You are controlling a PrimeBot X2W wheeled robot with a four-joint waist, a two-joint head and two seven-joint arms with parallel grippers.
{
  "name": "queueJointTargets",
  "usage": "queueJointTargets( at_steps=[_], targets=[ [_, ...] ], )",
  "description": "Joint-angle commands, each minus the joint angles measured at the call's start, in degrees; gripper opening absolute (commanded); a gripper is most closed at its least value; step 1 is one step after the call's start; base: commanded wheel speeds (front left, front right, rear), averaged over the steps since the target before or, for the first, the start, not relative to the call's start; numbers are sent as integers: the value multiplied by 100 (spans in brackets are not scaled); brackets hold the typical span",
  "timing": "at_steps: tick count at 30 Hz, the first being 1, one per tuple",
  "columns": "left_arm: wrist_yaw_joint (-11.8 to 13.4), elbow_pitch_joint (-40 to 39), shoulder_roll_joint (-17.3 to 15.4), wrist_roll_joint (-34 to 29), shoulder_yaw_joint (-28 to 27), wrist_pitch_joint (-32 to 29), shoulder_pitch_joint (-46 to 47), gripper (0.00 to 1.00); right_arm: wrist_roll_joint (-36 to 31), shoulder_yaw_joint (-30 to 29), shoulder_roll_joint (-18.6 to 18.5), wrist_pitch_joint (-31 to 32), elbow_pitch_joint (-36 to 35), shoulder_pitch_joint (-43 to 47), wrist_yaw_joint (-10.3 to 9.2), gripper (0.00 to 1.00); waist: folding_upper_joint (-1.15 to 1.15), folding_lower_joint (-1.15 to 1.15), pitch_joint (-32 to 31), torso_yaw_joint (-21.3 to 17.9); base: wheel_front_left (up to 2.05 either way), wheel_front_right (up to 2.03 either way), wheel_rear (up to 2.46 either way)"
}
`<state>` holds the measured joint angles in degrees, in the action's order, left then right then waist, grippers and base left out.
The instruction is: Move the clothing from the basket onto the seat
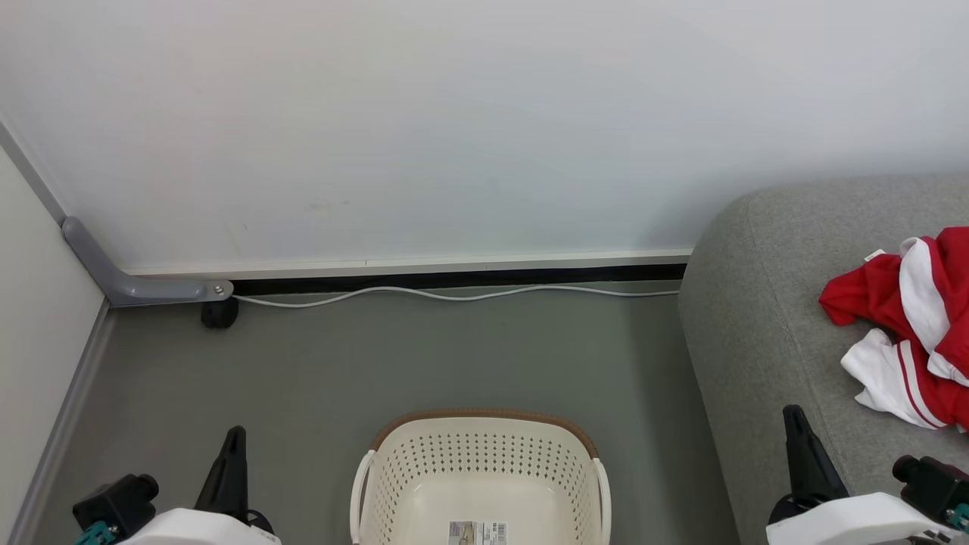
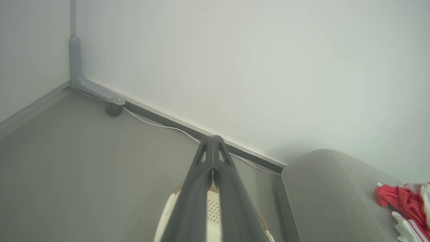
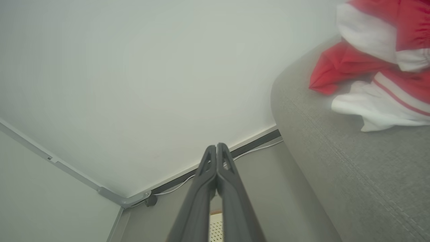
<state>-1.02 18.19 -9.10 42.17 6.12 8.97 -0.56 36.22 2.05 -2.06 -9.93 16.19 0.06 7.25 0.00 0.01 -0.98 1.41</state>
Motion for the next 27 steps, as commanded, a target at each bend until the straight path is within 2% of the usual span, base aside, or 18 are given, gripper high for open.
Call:
queueJointTargets(
  at_steps=[1, 27],
  targets=[
    [-57, -169, -60, 101, -135, -27, 305, 0, 137, -13, -83, 38, -149, -253, 7, 0, 0, -1, 1, -1, 0, 0, 0],
    [-224, -238, 134, 1489, -457, -459, 410, 0, 1720, -211, -113, 459, -170, -355, 12, 0, 0, -1, 33, -41, 0, 0, 0]
  ],
)
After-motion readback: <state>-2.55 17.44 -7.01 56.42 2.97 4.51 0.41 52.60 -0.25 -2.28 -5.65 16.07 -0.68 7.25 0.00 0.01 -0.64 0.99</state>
